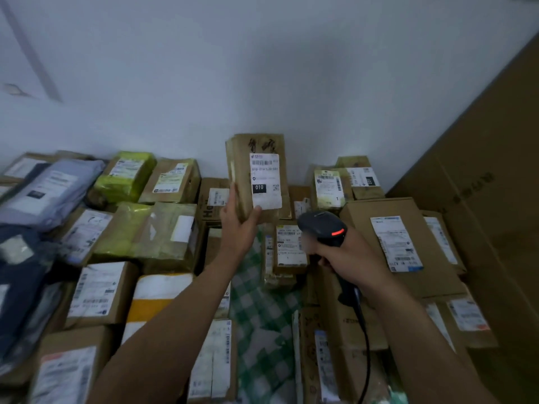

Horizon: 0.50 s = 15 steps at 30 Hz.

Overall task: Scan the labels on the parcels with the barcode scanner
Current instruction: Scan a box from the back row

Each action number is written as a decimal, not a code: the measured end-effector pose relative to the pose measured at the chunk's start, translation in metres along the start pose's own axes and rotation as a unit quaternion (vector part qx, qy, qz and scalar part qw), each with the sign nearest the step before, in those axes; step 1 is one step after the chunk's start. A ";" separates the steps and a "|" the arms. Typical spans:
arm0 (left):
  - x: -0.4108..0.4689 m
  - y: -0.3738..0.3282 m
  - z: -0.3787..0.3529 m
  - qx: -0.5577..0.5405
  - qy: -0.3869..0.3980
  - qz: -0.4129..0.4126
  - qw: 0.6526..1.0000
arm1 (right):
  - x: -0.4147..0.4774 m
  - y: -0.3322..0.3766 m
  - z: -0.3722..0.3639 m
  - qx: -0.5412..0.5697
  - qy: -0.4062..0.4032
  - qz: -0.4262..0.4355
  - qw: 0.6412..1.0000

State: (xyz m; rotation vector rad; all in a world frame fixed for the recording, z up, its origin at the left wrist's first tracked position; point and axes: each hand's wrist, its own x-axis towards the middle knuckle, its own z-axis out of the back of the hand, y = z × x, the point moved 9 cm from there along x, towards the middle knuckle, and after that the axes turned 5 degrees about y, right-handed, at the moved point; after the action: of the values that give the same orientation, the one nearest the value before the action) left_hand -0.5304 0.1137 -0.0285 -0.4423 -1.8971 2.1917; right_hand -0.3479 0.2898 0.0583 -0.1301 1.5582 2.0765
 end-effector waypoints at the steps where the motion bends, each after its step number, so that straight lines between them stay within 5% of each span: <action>1: -0.017 -0.010 0.006 -0.004 -0.007 -0.012 1.000 | -0.009 0.004 0.000 0.012 -0.001 0.008 1.000; 9: -0.195 -0.045 -0.004 -0.119 0.019 -0.019 0.993 | -0.096 0.022 0.006 0.078 -0.065 0.095 0.990; 15: -0.273 -0.045 -0.020 -0.122 0.038 -0.004 0.992 | -0.149 0.006 -0.013 0.070 0.000 0.135 0.988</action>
State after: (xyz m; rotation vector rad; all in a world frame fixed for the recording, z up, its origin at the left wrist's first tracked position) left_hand -0.2701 0.0444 0.0379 -0.5489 -2.1281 1.9140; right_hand -0.2262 0.2240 0.1166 0.1397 1.7985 2.1564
